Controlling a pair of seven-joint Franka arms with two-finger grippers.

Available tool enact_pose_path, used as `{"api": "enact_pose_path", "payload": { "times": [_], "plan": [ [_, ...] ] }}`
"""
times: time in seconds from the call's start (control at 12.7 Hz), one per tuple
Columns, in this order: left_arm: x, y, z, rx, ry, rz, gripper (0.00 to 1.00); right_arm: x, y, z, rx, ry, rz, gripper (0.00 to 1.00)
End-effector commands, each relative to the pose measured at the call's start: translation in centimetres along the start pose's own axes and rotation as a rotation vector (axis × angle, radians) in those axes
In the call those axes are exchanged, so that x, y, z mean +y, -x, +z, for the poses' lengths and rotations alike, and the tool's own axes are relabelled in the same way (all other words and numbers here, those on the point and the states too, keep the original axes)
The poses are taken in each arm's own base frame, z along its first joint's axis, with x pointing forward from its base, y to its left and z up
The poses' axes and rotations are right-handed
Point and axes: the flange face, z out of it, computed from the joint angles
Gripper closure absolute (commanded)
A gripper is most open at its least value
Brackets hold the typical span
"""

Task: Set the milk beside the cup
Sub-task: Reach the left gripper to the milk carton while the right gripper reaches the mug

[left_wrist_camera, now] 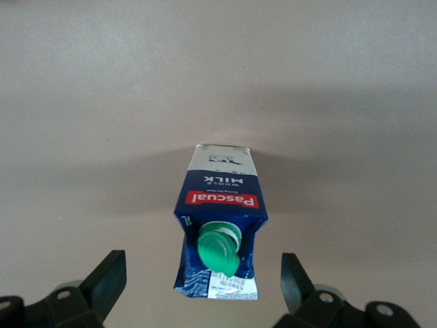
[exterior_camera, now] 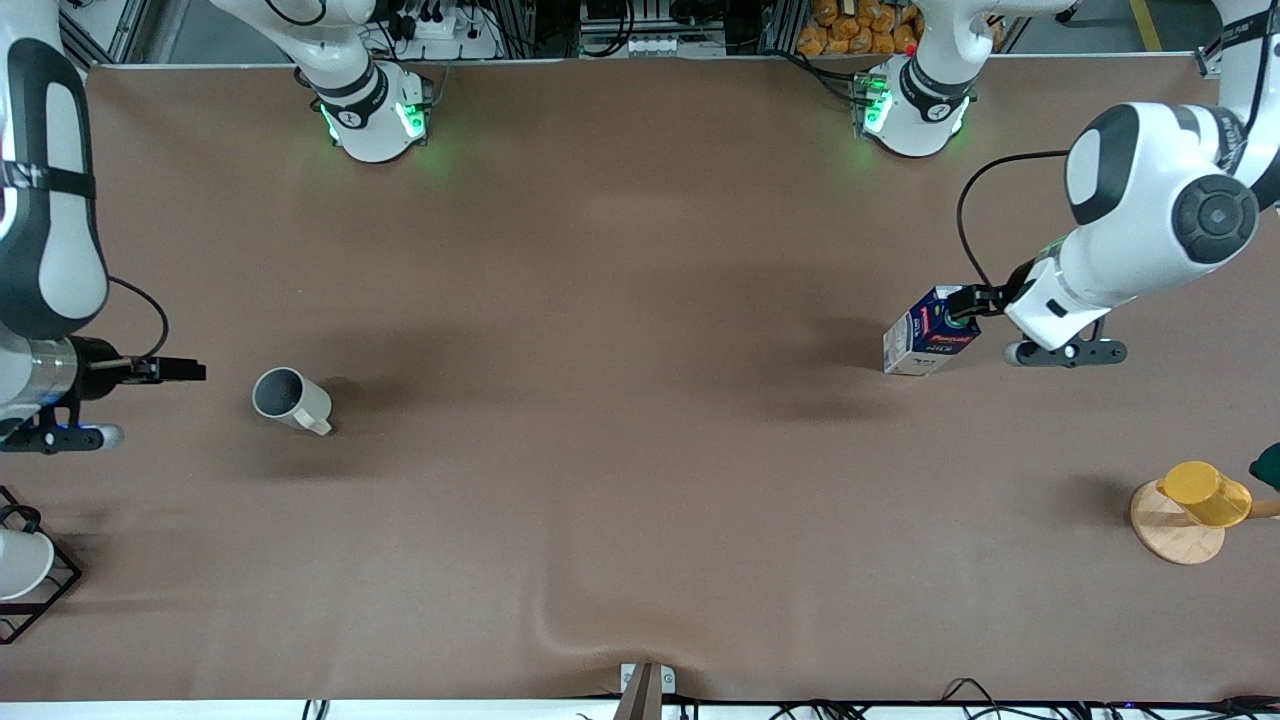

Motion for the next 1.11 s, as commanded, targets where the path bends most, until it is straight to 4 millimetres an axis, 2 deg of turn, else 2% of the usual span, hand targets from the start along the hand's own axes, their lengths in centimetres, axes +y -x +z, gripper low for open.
{"api": "enact_pose_path", "payload": {
  "times": [0.0, 0.16, 0.47, 0.87, 1.03],
  "plan": [
    [0.2, 0.0, 0.9, -0.011, 0.018, -0.018, 0.0, -0.2, -0.3, 3.4, 0.049, 0.008, -0.04, 0.0],
    [0.4, 0.0, 0.9, -0.011, 0.018, -0.015, 0.0, -0.1, -0.6, 5.5, 0.092, 0.02, -0.042, 0.0],
    [0.5, 0.0, 1.1, -0.014, 0.017, 0.004, 0.0, -0.8, -0.6, 8.2, 0.116, 0.032, -0.055, 0.0],
    [1.1, -0.1, 2.9, -0.046, 0.013, 0.013, 0.0, -1.2, 0.3, 12.5, 0.142, 0.04, -0.055, 0.0],
    [1.3, 0.1, 4.9, -0.086, 0.005, 0.02, 0.0, -1.2, 0.5, 13.3, 0.152, 0.043, -0.055, 0.0]
  ]
}}
